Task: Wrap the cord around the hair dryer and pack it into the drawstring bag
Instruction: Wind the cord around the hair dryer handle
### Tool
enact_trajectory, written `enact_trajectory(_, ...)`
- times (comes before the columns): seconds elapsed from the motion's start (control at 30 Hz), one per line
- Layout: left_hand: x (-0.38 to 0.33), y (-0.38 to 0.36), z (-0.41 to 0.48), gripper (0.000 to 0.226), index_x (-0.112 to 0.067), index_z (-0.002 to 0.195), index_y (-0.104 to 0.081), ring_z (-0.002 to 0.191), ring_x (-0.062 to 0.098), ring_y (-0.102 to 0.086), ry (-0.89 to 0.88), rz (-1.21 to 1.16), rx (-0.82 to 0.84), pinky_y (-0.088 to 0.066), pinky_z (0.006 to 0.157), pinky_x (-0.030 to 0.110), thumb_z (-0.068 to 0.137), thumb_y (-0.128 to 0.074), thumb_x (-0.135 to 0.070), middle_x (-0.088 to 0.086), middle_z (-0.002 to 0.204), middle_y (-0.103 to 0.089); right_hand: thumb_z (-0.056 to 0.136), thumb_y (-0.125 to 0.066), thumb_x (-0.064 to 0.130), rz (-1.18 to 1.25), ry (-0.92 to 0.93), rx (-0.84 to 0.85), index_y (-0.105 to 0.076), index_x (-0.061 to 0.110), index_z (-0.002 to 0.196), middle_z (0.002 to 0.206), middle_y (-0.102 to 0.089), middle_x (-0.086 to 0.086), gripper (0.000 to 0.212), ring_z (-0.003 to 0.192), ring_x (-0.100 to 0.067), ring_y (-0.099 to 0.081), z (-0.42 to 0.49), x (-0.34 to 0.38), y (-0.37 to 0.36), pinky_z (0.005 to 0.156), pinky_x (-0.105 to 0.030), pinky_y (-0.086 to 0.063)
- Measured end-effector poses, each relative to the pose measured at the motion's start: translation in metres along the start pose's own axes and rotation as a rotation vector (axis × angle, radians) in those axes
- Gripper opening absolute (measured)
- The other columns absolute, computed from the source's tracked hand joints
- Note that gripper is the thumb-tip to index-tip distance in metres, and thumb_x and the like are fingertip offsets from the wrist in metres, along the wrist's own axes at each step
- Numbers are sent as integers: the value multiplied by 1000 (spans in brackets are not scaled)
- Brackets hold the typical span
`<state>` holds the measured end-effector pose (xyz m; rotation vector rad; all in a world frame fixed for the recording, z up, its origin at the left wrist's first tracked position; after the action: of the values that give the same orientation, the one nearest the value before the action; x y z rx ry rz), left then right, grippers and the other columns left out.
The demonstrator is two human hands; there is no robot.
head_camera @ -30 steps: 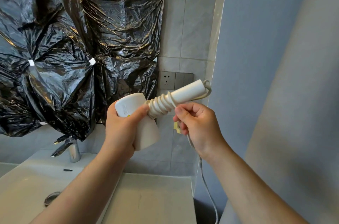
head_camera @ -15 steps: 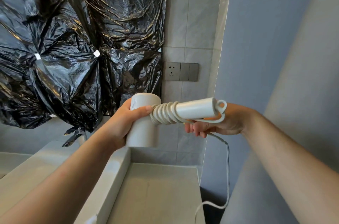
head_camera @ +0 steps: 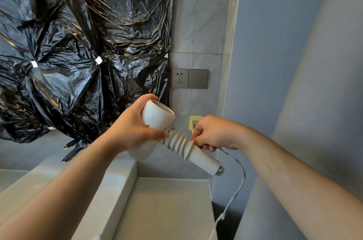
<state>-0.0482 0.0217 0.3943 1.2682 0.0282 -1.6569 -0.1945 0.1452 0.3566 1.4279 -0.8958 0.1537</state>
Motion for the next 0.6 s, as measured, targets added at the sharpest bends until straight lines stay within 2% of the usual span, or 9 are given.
enact_trajectory(0.17,-14,3,-7,93,-46,129,-39,93,15,-61,-63,133,-195,-54,80,38,51,-89,-41,-20,104,-57,74,-48,4,24,-51,-279,-73,4,72,53,-65,-13,25,45,-15,-53,5,-7,20,60,-27,-50)
enact_trajectory(0.23,-26,0,-12,93,-42,133,-38,96,13,-56,-119,229,-276,-50,83,36,54,-86,-45,-20,109,-54,72,-46,6,-29,-33,-342,-74,6,73,51,-67,-11,28,47,-16,-56,1,-3,26,60,-25,-51)
enact_trajectory(0.3,-32,-1,-15,92,-38,136,-37,96,9,-51,-139,253,-356,-46,81,33,58,-85,-44,-19,113,-51,75,-47,8,-19,-13,-436,-74,5,73,59,-71,-10,28,50,-17,-64,-4,2,35,59,-25,-53)
enact_trajectory(0.4,-28,5,-18,89,-39,135,-37,97,12,-53,-87,159,-479,-44,80,34,61,-86,-42,-15,115,-54,84,-50,11,202,10,-611,-70,6,79,77,-73,-8,21,49,-16,-70,-10,0,50,57,-28,-55)
enact_trajectory(0.5,-27,10,-19,88,-36,134,-38,106,18,-56,-70,74,-570,-49,87,40,61,-86,-41,-9,121,-57,87,-58,15,353,69,-733,-67,12,83,79,-70,-2,10,49,-15,-70,-16,3,54,54,-28,-55)
enact_trajectory(0.6,-23,13,-17,87,-35,133,-39,102,20,-58,-35,-67,-629,-52,89,45,60,-87,-37,-8,116,-56,90,-59,17,397,177,-869,-70,17,94,82,-70,-1,12,65,-22,-71,-22,12,53,58,-33,-59)
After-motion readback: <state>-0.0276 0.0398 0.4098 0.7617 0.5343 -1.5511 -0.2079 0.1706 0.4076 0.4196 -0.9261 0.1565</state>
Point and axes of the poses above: each hand's wrist, its own z-axis towards the middle knuckle, its own y-axis out of the back of the hand, x = y × z, the point moved 9 cm from there along z, towards the middle knuckle
